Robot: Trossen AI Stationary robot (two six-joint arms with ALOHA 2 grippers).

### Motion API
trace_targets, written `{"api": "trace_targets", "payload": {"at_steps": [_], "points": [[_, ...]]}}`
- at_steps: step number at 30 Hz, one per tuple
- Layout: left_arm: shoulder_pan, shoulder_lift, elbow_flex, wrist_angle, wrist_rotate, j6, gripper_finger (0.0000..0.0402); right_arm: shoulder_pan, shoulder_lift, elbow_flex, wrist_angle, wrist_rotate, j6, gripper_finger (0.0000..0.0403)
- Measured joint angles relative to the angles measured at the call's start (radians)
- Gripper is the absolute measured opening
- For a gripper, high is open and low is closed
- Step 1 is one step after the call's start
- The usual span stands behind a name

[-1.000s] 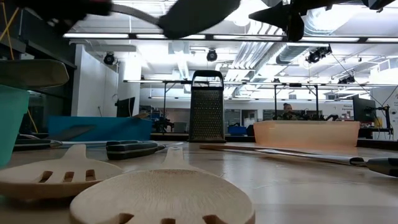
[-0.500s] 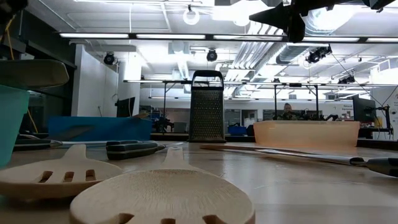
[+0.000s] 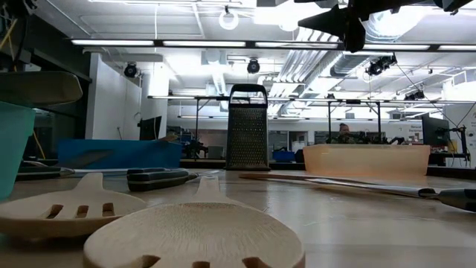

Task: Pick & Place Kitchen Items
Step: Put the black flipper into the green bin

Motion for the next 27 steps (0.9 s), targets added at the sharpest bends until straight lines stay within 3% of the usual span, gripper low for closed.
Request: {"api": "trace_targets", "payload": {"at_steps": [16, 27], "points": [[-0.032, 0.146, 0.0, -0.077, 0.155, -0.276, 0.0071, 0.0, 0.0, 0.0, -0.021, 0.0, 0.025, 0.0213], [-0.03, 0.153, 0.001, -0.113, 0.446, -0.368, 0.0068, -0.001, 0.0, 0.0, -0.022, 0.0, 0.018, 0.0212]]}}
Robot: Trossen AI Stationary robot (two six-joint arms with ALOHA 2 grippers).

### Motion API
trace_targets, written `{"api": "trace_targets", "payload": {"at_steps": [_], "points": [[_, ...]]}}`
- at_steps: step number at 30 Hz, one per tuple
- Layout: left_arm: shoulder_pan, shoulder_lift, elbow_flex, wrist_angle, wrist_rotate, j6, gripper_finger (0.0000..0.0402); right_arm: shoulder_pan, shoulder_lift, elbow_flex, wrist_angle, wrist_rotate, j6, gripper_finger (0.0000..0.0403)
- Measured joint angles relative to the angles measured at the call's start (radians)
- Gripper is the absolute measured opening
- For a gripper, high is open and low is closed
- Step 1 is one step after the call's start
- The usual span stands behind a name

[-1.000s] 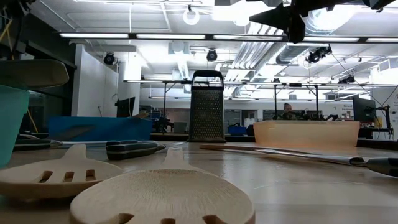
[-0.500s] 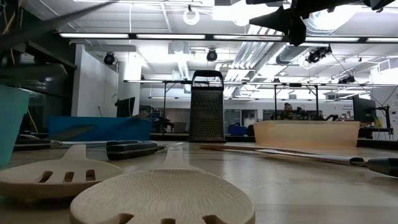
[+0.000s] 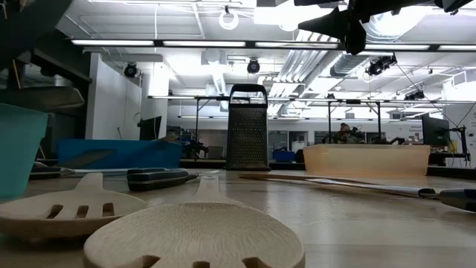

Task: Pick & Place Kitchen Items
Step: Put the black flipper into the green bin

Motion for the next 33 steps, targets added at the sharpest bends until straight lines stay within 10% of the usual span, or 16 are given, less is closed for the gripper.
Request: {"api": "trace_targets", "payload": {"at_steps": [26, 33], "points": [[0.0, 0.025, -0.002, 0.111, 0.087, -0.058, 0.0118, 0.0, 0.0, 0.0, -0.003, 0.0, -0.008, 0.0212], [0.0, 0.025, -0.002, 0.125, 0.048, -0.063, 0.0191, 0.0, 0.0, 0.0, -0.005, 0.0, -0.008, 0.0212]]}}
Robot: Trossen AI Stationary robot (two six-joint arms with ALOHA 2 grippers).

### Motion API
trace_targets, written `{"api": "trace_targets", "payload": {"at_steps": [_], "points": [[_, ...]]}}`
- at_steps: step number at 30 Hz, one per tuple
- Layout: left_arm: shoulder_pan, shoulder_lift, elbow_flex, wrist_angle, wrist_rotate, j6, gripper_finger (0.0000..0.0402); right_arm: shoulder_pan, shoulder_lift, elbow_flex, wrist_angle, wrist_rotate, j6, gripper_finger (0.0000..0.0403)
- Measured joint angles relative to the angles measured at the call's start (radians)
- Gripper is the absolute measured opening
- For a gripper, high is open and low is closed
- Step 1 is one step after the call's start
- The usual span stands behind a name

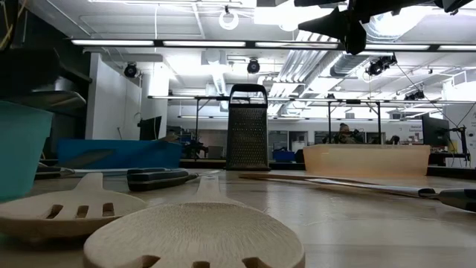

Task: Pick & Place Kitchen Items
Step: Put the black flipper into the green bin, then put the red spatula into the green bin

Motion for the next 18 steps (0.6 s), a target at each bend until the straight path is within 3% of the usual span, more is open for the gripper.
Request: {"api": "trace_targets", "payload": {"at_steps": [7, 13, 18], "points": [[0.0, 0.0, 0.0, -0.01, -0.034, -0.004, 0.0272, 0.0, 0.0, 0.0, 0.0, 0.0, 0.0, 0.0212], [0.038, -0.01, 0.0, -0.047, -0.097, 0.01, 0.028, 0.0, 0.0, 0.0, 0.0, 0.0, 0.0, 0.0212], [0.115, -0.059, 0.0, -0.065, -0.101, 0.118, 0.028, 0.0, 0.0, 0.0, -0.001, 0.0, 0.0, 0.0212]]}}
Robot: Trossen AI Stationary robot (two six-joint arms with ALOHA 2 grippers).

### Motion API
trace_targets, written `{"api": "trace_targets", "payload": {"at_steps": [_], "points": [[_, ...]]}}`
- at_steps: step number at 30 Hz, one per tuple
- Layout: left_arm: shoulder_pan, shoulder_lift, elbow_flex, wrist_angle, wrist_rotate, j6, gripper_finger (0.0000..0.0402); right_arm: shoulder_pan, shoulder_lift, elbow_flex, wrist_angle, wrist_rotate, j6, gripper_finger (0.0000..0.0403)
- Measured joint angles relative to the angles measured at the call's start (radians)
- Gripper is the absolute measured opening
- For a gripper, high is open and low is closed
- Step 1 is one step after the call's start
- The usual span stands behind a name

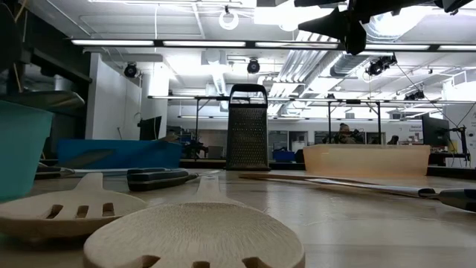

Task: Pick & Place Kitchen Items
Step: Put the red spatula into the green bin

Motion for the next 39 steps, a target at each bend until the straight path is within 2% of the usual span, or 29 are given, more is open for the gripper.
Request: {"api": "trace_targets", "payload": {"at_steps": [5, 14, 21, 27, 34, 36, 39], "points": [[0.075, -0.081, 0.0, -0.009, -0.008, 0.149, 0.028, 0.0, 0.0, 0.0, -0.014, 0.0, 0.007, 0.0212], [0.181, -0.19, 0.0, -0.008, -0.146, 0.461, 0.028, 0.0, 0.0, 0.0, -0.082, 0.0, 0.016, 0.0212], [0.276, -0.232, 0.0, -0.008, -0.202, 0.666, 0.028, 0.0, 0.0, 0.0, -0.127, -0.006, 0.063, 0.0212], [0.353, -0.251, 0.0, -0.007, -0.243, 0.8, 0.028, 0.0, -0.006, 0.0, -0.14, -0.052, 0.115, 0.0212], [0.45, -0.259, 0.0, 0.013, -0.339, 0.902, 0.028, 0.0, -0.01, 0.0, -0.199, -0.115, 0.225, 0.0212], [0.485, -0.259, 0.0, 0.033, -0.343, 0.946, 0.028, 0.0, -0.01, 0.005, -0.235, -0.148, 0.258, 0.0212], [0.544, -0.259, 0.0, 0.111, -0.327, 1.042, 0.028, 0.0, -0.01, 0.067, -0.398, -0.174, 0.302, 0.0212]]}}
